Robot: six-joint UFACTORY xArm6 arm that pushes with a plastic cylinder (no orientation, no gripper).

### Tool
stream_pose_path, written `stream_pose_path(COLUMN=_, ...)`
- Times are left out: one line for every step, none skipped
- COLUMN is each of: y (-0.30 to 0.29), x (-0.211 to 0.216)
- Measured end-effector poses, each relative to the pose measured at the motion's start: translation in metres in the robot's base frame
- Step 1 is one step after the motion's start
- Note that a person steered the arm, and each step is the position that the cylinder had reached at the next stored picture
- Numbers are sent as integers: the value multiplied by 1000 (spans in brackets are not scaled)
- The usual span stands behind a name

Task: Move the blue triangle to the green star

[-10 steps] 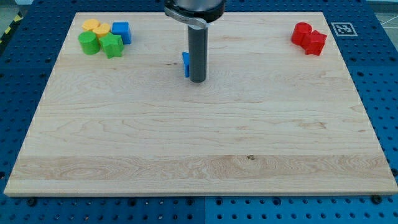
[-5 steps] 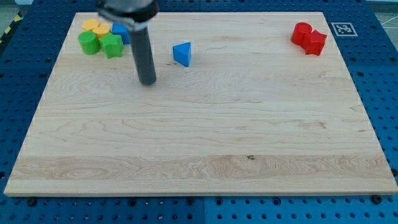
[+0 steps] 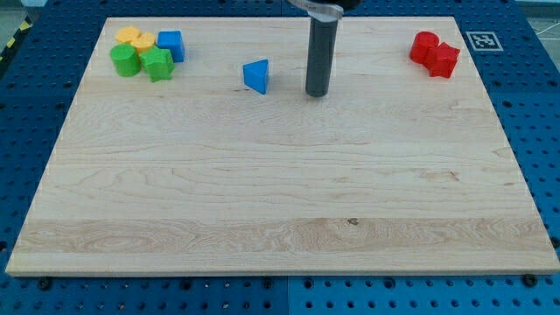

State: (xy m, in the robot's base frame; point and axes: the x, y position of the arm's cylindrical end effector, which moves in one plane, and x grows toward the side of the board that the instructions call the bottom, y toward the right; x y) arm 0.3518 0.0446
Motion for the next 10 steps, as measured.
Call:
stream_pose_path(y=-21, x=-7)
stream_pose_path(y=-42, x=-8)
stream_pose_path(y=-63, x=-9)
stream_pose_path(y=-82, x=-10)
stream_pose_path(y=-101, x=-15)
stream_pose_path(y=-119, x=-19)
stream_pose_path(y=-137, x=-25)
stream_pose_path(y=-152, x=-28)
stream_pose_path(y=-167, x=-32)
stream_pose_path(y=-170, x=-34)
